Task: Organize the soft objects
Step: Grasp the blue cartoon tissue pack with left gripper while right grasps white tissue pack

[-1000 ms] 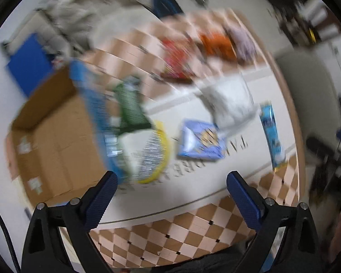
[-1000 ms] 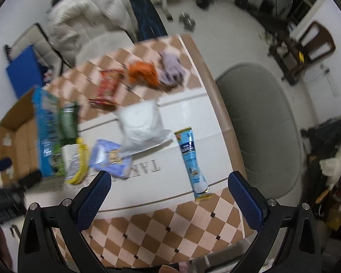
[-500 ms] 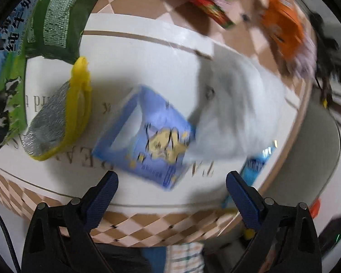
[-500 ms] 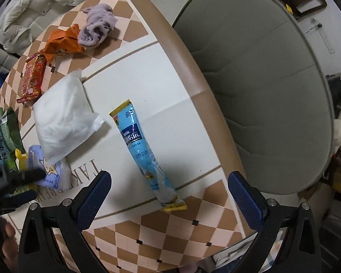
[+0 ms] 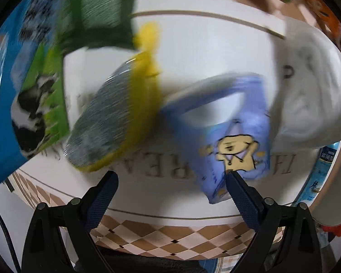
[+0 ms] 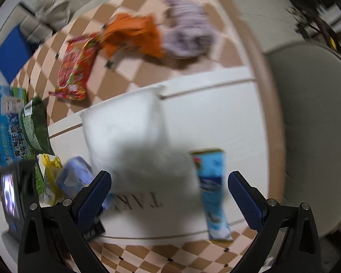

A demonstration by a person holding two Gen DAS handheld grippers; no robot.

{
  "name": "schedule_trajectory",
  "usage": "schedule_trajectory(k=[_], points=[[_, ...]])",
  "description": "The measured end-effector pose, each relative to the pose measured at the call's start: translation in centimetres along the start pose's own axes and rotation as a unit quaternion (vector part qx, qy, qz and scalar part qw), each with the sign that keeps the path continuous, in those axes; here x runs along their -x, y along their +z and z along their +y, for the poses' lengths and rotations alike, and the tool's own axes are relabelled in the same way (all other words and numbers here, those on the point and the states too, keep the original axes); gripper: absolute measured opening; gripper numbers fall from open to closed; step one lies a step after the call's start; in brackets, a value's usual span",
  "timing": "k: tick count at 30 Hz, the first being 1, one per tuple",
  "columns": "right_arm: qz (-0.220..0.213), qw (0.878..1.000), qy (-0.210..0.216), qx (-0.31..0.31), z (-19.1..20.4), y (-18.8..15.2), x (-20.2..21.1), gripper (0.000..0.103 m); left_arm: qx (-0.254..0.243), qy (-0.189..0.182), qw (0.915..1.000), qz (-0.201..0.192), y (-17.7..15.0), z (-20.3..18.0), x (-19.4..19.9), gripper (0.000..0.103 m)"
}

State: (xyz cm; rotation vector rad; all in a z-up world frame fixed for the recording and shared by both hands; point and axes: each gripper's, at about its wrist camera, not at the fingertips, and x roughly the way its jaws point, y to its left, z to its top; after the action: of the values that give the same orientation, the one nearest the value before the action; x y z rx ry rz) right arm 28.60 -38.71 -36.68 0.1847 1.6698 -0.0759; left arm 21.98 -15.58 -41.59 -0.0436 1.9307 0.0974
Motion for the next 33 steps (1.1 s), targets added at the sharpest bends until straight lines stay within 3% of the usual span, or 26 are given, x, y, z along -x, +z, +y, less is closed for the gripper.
schedule_trajectory(k=[6, 8, 9, 10, 13, 17, 29, 30, 33], points=[[0.043, 0.999, -0.005, 0.033, 4.5, 2.9, -3.4, 0.103, 0.01, -0.033, 0.9993, -0.014, -1.4, 1.3, 0.2, 0.097], [0.062, 0.997, -0.025, 0.048, 4.8, 3.0, -4.3, 0.093, 0.006, -0.041, 0.9989, -0.021, -1.9, 1.2, 0.7, 0.097], [0.068, 0.996, -0.022, 0.052, 4.6, 2.5, -4.4, 0.091, 0.0, -0.039, 0.9989, -0.027, -2.2, 0.7, 1.3, 0.097], [0.074, 0.996, -0.017, 0.055, 4.4, 2.1, -4.5, 0.082, -0.007, -0.037, 0.9987, -0.034, -2.4, 0.3, 1.5, 0.097], [0.09, 0.993, -0.037, 0.067, 2.7, -0.3, -4.3, 0.08, -0.019, -0.045, 0.9981, -0.036, -2.1, -0.9, 1.8, 0.097], [0.103, 0.994, -0.027, 0.039, -0.7, -2.6, -3.9, 0.08, -0.029, -0.058, 0.9975, -0.028, -1.4, -3.1, 1.3, 0.097], [0.094, 0.996, -0.005, -0.006, -4.7, -3.8, -2.7, 0.083, -0.066, 0.005, 0.9978, -0.005, -0.5, -6.3, -3.7, 0.097], [0.093, 0.996, -0.007, -0.005, -4.7, -3.9, -2.7, 0.083, -0.066, 0.001, 0.9978, -0.008, -0.6, -6.3, -3.9, 0.096], [0.092, 0.996, -0.014, -0.003, -4.6, -3.5, -2.9, 0.083, -0.079, -0.004, 0.9967, -0.019, 1.1, -6.4, -0.9, 0.073]])
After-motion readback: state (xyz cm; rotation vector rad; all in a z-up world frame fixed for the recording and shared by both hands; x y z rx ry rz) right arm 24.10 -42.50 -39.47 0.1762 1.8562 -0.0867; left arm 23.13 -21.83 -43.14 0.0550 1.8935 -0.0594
